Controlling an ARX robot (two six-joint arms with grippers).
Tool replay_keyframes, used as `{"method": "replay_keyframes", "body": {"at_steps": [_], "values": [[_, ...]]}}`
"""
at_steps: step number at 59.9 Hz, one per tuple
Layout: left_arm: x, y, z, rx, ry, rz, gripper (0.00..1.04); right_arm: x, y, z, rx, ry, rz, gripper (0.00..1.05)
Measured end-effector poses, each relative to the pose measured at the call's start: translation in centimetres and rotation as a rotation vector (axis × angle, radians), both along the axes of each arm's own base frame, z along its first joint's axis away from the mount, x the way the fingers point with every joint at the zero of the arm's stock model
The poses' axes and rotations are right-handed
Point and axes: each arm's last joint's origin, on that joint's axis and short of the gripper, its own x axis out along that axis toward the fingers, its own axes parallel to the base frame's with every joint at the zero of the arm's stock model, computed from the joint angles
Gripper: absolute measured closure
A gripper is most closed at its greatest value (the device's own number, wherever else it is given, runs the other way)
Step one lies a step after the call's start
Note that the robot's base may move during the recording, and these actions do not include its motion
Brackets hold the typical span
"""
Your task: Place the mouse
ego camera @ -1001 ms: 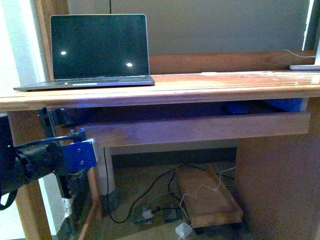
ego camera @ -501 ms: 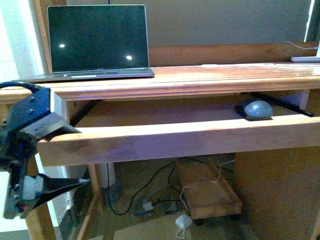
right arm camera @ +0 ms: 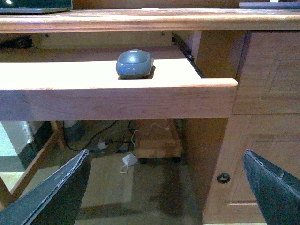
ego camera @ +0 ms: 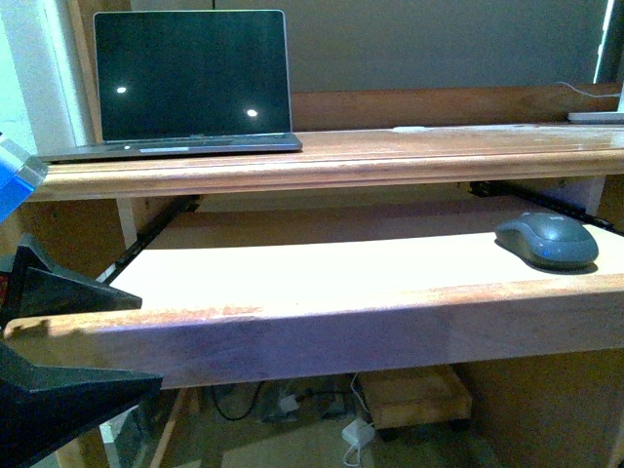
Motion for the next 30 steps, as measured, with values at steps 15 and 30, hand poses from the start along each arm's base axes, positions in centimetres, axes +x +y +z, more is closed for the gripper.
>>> {"method": "replay_keyframes", "body": {"at_steps": [15, 30], "values": [[-2.3, 0.3, 4.7, -0.292, 0.015, 0.315, 0.08, 0.0, 0.0, 0.0, 0.000, 0.000, 0.000, 0.07], [-8.8, 1.2, 3.6, -0.237, -0.161, 0.878, 0.33, 0.0, 0.0, 0.0, 0.000, 0.000, 0.000, 0.07]]}}
